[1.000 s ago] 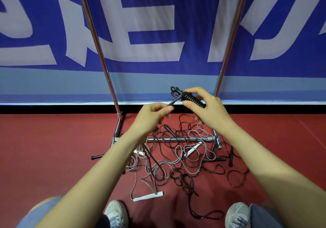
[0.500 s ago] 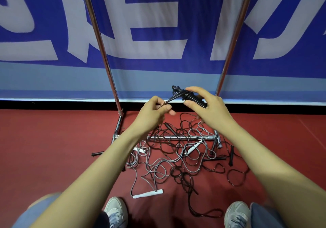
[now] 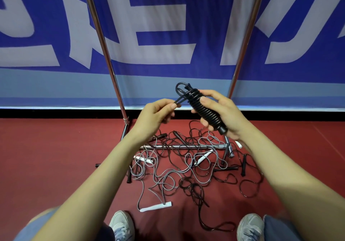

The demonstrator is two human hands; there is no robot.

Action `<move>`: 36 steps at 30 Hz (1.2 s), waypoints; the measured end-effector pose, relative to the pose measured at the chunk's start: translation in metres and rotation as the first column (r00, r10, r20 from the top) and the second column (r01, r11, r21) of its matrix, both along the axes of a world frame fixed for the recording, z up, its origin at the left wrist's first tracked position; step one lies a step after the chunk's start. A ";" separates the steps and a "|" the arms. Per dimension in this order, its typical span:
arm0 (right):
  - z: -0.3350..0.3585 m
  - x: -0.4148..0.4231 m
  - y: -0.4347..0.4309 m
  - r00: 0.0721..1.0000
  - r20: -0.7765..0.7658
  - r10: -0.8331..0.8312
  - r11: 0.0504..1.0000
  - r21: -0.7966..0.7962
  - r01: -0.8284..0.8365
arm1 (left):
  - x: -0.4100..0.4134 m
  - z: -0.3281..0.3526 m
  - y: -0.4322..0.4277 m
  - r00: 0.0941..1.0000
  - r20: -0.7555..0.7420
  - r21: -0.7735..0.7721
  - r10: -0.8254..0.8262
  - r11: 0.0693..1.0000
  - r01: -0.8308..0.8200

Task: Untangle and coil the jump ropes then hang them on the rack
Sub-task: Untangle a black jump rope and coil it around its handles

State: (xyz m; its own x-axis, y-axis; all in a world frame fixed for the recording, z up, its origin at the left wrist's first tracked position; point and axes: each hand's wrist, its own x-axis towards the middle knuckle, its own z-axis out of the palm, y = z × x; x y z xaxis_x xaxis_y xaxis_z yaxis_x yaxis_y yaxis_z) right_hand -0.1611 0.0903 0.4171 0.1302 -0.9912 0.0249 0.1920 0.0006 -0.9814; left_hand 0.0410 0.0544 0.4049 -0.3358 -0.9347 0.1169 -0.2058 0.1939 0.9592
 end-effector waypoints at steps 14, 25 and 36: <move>0.002 -0.008 0.010 0.925 0.035 0.378 0.925 0.031 -0.379 | 0.004 0.000 0.006 0.891 0.179 0.148 -0.418 0.906 0.396; 0.005 -0.005 0.009 0.693 -0.444 0.569 0.822 0.321 -0.469 | 0.005 0.002 -0.006 0.787 0.547 -0.032 -0.286 0.932 0.361; -0.013 -0.005 0.000 0.576 -0.774 0.263 0.963 0.175 -0.206 | -0.032 -0.005 0.019 0.878 0.471 -0.261 0.087 0.964 0.045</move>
State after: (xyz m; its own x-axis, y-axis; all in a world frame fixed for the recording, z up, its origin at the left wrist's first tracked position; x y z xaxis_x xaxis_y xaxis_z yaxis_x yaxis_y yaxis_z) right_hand -0.1658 0.0906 0.4038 0.2984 -0.9187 -0.2588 -0.6660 -0.0062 -0.7459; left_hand 0.0086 0.0731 0.3998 -0.3924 -0.9011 0.1843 -0.6292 0.4091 0.6609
